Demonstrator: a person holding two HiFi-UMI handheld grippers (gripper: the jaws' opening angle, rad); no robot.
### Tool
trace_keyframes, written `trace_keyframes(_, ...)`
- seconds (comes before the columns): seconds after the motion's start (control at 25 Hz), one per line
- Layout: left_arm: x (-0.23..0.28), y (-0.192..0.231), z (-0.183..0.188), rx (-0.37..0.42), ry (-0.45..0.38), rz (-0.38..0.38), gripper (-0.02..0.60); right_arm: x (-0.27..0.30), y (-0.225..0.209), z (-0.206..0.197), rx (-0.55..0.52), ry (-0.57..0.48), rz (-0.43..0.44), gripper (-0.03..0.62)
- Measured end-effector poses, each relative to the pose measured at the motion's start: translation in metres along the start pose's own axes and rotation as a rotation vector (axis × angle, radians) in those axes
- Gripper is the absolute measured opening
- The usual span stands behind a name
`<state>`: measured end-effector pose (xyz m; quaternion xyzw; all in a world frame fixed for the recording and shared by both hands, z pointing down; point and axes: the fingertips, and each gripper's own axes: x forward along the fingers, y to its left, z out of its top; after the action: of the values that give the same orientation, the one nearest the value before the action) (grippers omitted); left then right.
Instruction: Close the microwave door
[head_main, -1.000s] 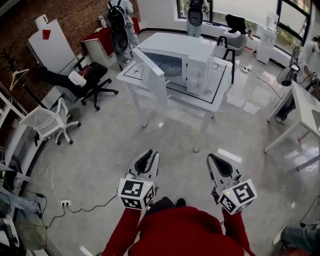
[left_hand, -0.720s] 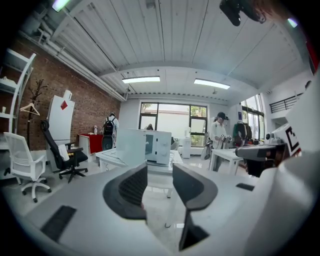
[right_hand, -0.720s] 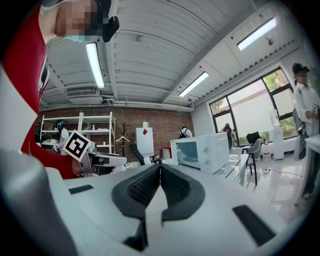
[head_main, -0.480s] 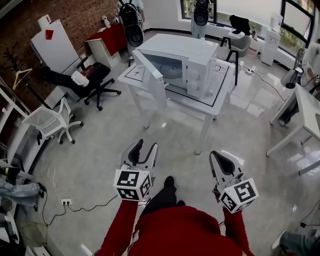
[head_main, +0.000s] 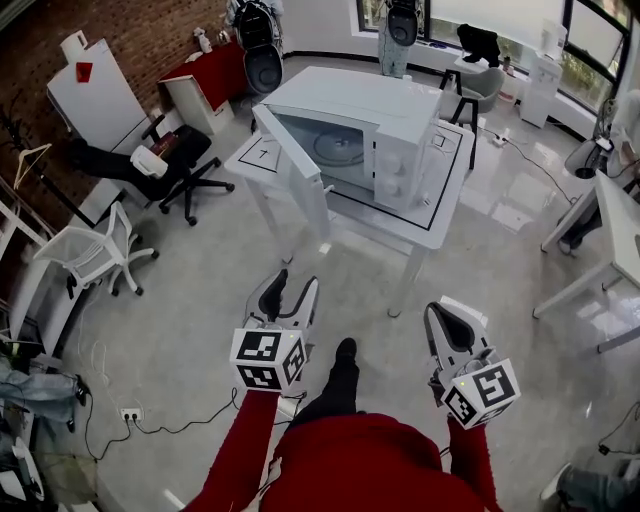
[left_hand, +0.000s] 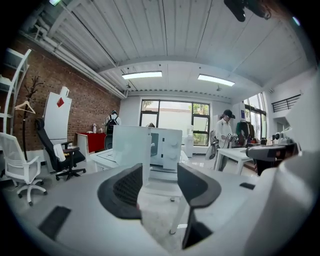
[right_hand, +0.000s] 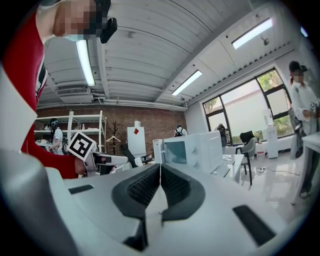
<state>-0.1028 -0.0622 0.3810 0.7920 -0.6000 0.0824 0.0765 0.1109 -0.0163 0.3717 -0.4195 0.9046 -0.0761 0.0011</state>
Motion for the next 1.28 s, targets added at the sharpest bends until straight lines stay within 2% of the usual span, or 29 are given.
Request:
trace_keyframes(0.32,0.073,0.033,-0.004,0.013,0.031,-0.029,0.213,0.062,-0.035,-0.002,0.010,0.027,-0.045,0.014)
trace_keyframes(0.56,0.110,0.035,-0.010,0.010,0.066,-0.073,0.213,0.105,-0.056,0.000,0.021,0.047,-0.042,0.015)
trace_keyframes(0.88,0.130,0.042,-0.001,0.025,0.033,-0.153,0.212,0.150,-0.069,0.004,0.027,0.074,-0.043,0.015)
trace_keyframes(1.28,0.150,0.028,0.004,0.055,0.029,-0.241,0.209,0.167,-0.090,0.004,0.037,0.093,-0.096,0.014)
